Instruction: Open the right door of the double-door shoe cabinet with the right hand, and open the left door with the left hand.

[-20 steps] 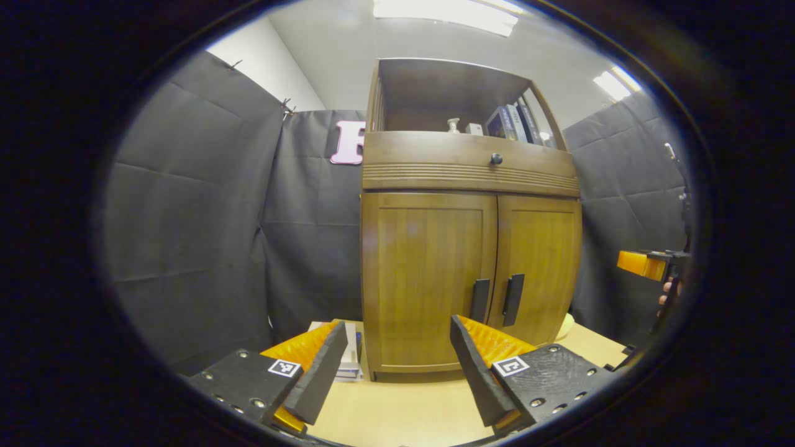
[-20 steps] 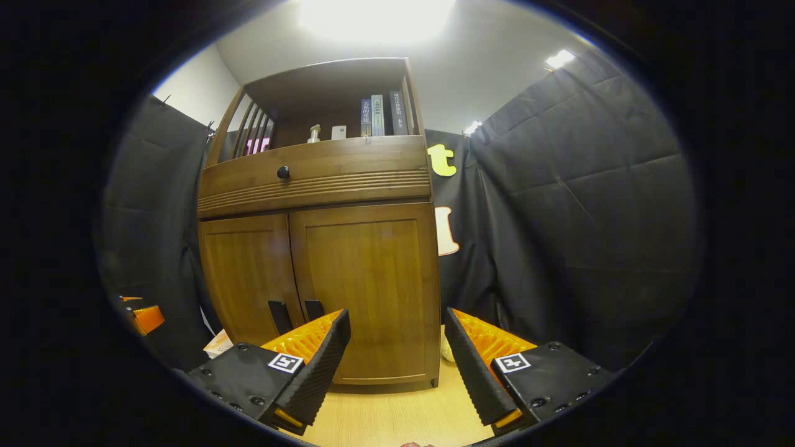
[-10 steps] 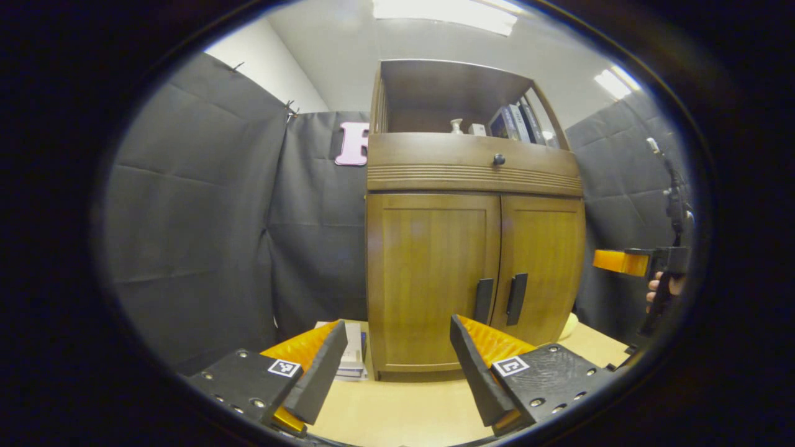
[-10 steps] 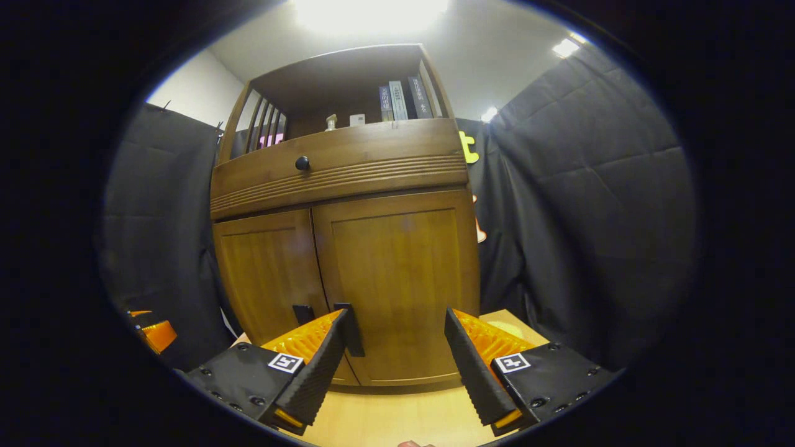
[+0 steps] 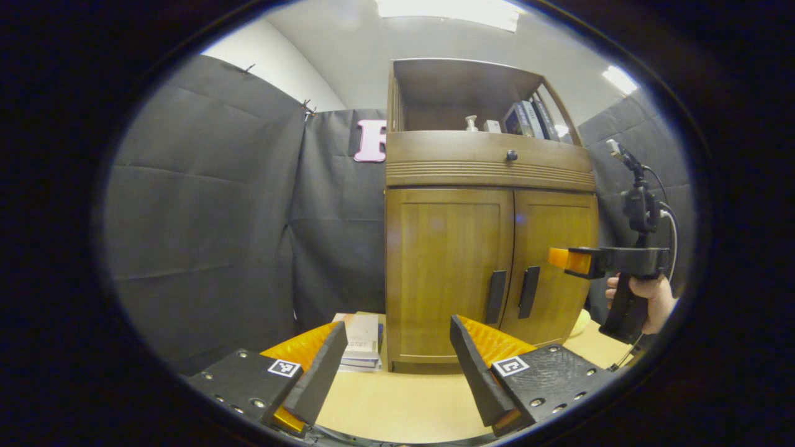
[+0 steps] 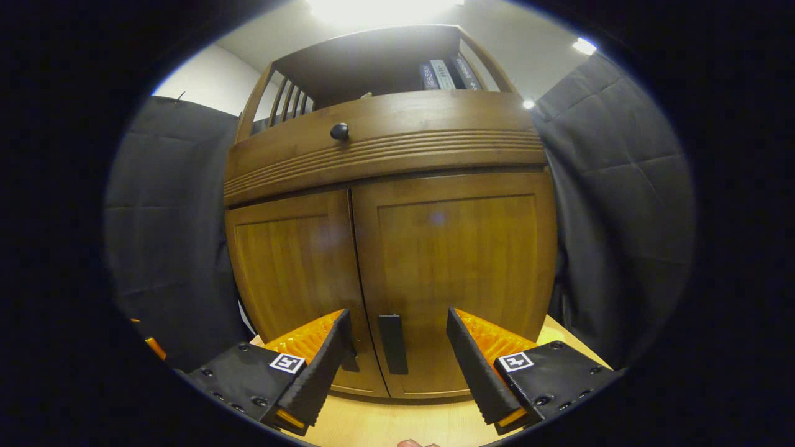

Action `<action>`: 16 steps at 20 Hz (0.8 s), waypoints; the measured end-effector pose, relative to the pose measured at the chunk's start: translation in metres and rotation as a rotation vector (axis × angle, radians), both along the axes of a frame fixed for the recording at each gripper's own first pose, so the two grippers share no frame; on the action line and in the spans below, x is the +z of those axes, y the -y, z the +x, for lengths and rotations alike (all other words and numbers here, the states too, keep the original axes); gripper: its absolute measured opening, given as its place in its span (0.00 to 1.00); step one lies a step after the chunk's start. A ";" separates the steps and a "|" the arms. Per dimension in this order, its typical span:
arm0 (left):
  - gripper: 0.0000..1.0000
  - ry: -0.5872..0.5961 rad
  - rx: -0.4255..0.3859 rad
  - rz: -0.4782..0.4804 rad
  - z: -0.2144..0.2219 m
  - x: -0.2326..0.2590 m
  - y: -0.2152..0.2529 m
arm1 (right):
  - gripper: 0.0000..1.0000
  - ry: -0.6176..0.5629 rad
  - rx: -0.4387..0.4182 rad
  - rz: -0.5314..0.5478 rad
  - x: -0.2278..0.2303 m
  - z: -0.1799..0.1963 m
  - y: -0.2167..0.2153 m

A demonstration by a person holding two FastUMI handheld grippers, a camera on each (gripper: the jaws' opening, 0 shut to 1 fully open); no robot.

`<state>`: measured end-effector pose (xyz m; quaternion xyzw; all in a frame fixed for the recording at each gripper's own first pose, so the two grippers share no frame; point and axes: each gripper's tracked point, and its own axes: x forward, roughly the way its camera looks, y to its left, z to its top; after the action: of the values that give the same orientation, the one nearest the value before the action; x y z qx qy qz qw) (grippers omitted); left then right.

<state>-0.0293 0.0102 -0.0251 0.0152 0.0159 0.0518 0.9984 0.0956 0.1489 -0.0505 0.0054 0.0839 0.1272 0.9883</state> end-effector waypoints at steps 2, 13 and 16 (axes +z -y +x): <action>0.96 -0.003 0.024 -0.004 -0.005 -0.004 -0.003 | 0.92 -0.008 0.001 -0.025 -0.014 0.008 -0.005; 0.95 -0.061 0.143 0.028 -0.024 -0.018 -0.023 | 0.93 -0.100 -0.039 -0.078 -0.078 0.067 -0.020; 0.95 -0.063 0.151 0.035 -0.024 -0.019 -0.024 | 0.89 -0.115 -0.049 -0.101 -0.079 0.078 -0.012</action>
<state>-0.0538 0.0344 -0.0443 0.0331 0.0477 0.1265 0.9903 0.1735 0.1606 -0.1297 -0.0350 0.1466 0.0982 0.9837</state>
